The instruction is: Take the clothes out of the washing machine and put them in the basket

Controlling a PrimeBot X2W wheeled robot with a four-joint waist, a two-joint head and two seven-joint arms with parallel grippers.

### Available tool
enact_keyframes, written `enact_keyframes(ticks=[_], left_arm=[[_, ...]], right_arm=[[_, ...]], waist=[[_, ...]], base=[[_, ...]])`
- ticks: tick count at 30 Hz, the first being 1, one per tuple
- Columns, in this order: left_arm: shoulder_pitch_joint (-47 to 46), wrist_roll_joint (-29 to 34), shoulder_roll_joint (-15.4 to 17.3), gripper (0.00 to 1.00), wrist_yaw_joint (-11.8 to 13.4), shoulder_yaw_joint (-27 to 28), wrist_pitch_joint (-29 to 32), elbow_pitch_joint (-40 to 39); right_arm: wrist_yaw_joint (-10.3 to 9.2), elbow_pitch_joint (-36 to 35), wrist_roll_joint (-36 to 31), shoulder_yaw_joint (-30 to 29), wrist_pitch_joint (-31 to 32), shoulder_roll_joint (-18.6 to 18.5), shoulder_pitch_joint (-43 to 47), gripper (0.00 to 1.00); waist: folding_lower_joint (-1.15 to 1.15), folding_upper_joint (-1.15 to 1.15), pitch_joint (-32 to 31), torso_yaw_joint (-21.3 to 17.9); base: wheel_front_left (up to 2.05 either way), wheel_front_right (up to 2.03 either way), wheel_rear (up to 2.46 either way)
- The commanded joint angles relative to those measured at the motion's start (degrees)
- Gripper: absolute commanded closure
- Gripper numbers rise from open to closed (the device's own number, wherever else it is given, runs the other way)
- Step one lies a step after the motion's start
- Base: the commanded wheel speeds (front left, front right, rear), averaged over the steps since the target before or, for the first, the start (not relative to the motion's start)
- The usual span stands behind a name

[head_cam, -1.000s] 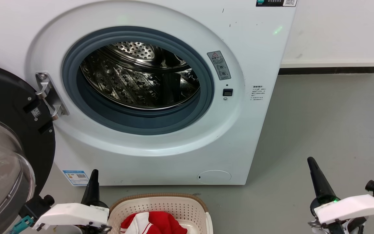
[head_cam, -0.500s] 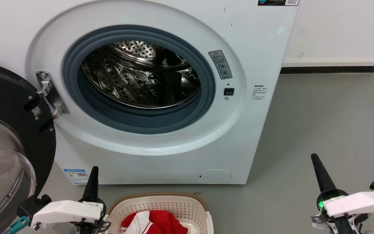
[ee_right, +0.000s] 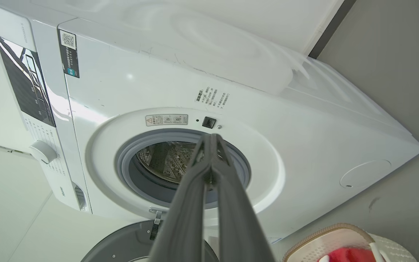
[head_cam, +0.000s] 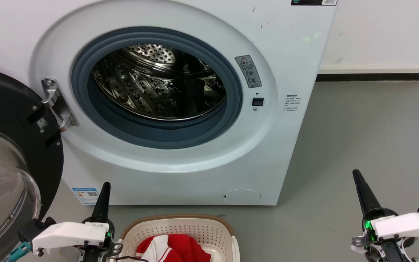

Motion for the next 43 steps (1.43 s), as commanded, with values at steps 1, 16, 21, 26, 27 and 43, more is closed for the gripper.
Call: enact_keyframes(ticks=[1,16,21,26,27,43], left_arm=[[-1.17,-1.28,0.03,1.00,-0.26,0.35,0.30,-0.15],[-1.77,-8.74,0.00,1.00,-1.08,0.98,2.13,0.35],[-2.04,-11.03,-0.01,1.00,-1.23,1.20,2.70,0.49],[-2.29,-13.30,-0.02,1.00,-1.54,1.43,3.28,0.63],[-2.33,-13.73,-0.03,1.00,-1.60,1.47,3.42,0.65],[-2.71,-19.66,-0.06,1.00,-2.10,2.04,4.97,1.04]], right_arm=[[-0.01,-0.02,1.42,-0.27,0.19,-0.25,-1.24,1.00],[-0.01,1.36,8.86,-1.43,1.37,-0.07,-2.26,1.00],[-0.01,1.81,11.17,-1.81,1.69,0.01,-2.52,1.00],[-0.01,2.21,13.36,-2.16,2.09,0.08,-2.68,1.00],[-0.01,2.29,13.78,-2.23,2.15,0.10,-2.73,1.00],[-0.02,3.41,19.55,-3.31,3.17,0.36,-3.44,1.00]], waist=[[0.00,0.00,0.03,0.02],[0.00,0.00,0.31,0.27],[0.00,0.00,0.41,0.36],[0.00,0.00,0.50,0.44],[0.00,0.00,0.52,0.46],[0.00,0.00,0.81,0.71]], base=[[0.00,0.00,0.00],[0.00,0.00,0.00],[0.00,0.00,0.00],[0.00,0.00,0.00],[0.00,0.00,0.00],[0.00,0.00,0.00]])
